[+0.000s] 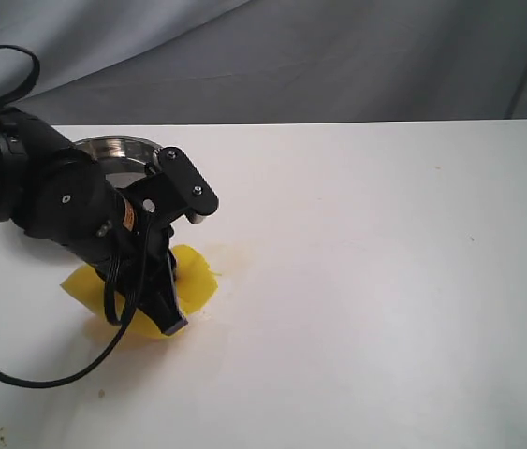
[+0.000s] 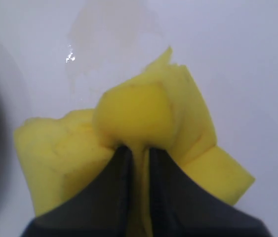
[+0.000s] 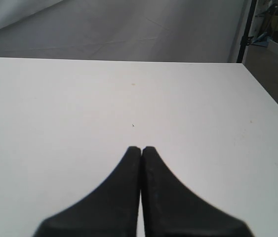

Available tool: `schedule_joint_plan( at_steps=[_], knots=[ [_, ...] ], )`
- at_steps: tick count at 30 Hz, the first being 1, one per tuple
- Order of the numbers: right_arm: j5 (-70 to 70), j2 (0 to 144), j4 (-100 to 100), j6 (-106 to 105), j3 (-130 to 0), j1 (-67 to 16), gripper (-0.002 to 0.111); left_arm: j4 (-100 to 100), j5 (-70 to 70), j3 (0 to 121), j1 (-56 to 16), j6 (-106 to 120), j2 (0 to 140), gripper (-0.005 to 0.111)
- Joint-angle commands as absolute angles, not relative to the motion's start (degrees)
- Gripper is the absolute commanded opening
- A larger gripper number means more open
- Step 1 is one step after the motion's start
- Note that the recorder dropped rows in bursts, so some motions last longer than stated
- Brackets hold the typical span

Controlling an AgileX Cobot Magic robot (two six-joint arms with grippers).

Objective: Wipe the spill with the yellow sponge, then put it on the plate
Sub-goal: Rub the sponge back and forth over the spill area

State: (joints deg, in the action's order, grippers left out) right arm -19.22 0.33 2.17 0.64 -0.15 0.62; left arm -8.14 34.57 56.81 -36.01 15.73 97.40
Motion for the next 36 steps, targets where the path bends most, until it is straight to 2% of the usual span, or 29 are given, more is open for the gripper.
schedule_joint_plan(
  at_steps=[1,9,20,28,36],
  knots=[
    [-19.1,0.0,2.0,0.5,0.0,0.5,0.0,-11.8,35.0,56.3,-35.9,11.5,97.3,0.0],
    [-19.1,0.0,2.0,0.5,0.0,0.5,0.0,-16.4,30.8,52.4,-35.9,7.3,100.3,0.0],
    [-19.1,0.0,2.0,0.5,0.0,0.5,0.0,-16.8,22.0,51.5,-35.5,8.0,117.8,0.0],
    [-19.1,0.0,2.0,0.5,0.0,0.5,0.0,-16.4,20.9,51.6,-32.6,7.6,116.5,0.0],
    [-19.1,0.0,2.0,0.5,0.0,0.5,0.0,-16.6,24.0,51.6,-32.6,6.0,101.6,0.0]
  ],
)
